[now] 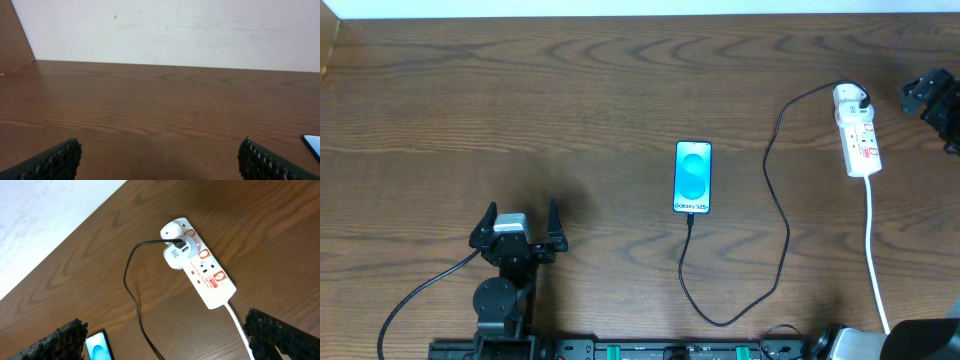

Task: Plug charger to phone and switch on socket

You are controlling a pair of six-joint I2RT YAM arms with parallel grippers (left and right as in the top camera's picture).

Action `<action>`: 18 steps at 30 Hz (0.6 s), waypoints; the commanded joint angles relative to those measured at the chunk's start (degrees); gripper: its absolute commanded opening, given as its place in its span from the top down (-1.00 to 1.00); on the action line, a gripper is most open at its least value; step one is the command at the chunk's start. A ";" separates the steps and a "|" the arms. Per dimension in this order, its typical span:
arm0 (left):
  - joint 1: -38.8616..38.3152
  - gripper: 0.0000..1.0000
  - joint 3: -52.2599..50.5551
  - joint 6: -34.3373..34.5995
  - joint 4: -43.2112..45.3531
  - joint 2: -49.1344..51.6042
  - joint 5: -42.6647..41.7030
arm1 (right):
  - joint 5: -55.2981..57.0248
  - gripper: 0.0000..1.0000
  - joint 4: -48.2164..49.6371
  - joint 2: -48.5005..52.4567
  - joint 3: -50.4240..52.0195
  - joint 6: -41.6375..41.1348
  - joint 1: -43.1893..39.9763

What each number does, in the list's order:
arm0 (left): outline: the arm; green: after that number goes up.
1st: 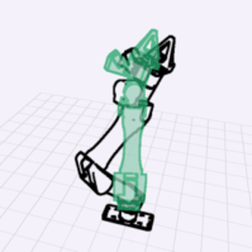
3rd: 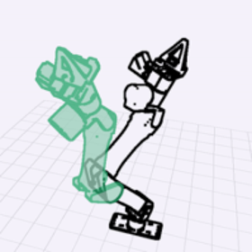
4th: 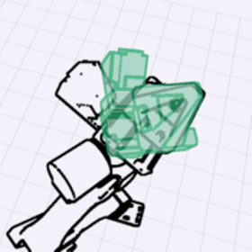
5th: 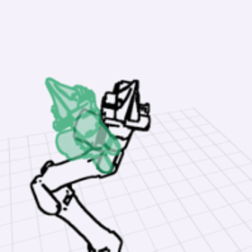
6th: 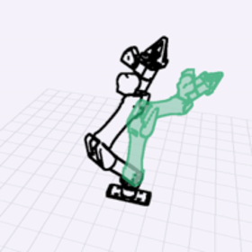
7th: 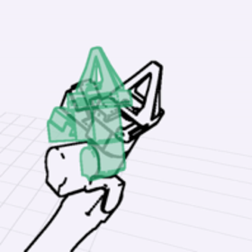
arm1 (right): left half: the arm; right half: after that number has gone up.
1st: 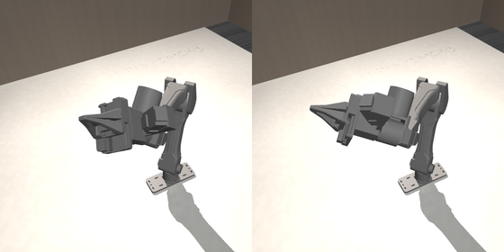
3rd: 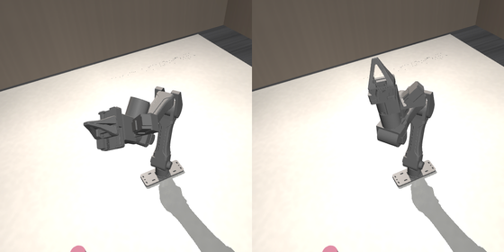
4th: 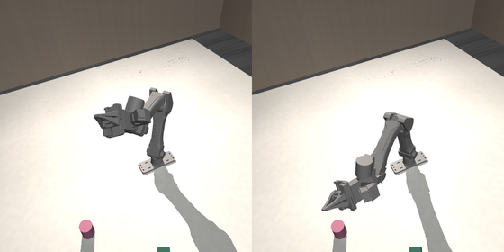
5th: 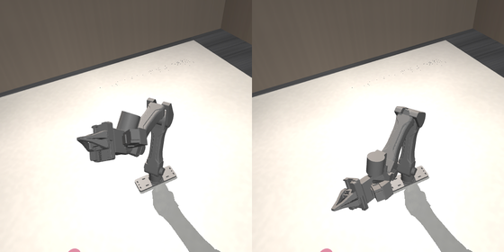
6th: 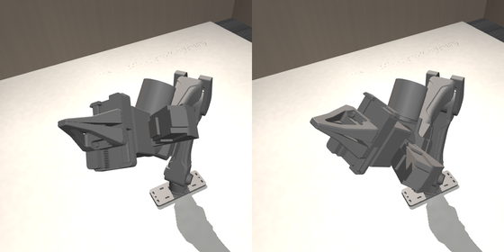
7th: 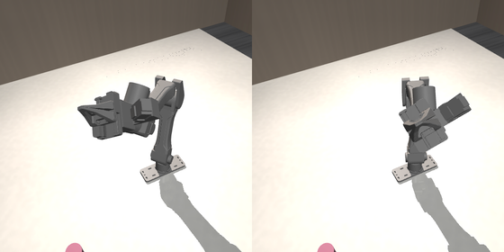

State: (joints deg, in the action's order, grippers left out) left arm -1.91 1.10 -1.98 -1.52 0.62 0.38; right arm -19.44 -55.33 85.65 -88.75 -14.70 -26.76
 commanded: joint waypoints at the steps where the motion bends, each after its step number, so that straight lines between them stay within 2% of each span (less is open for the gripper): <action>1: 0.28 -1.00 -0.87 -1.01 -2.51 -0.39 1.79 | 0.28 -0.99 0.02 -0.50 -0.28 -0.48 -0.15; 18: 0.28 -1.00 -0.87 -1.01 -2.51 -0.39 1.79 | 0.81 -0.98 0.02 0.28 -0.28 -0.48 -0.15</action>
State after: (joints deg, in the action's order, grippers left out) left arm -1.91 1.10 -1.98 -1.54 0.62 0.38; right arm -19.42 -55.33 85.65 -88.75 -14.70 -26.76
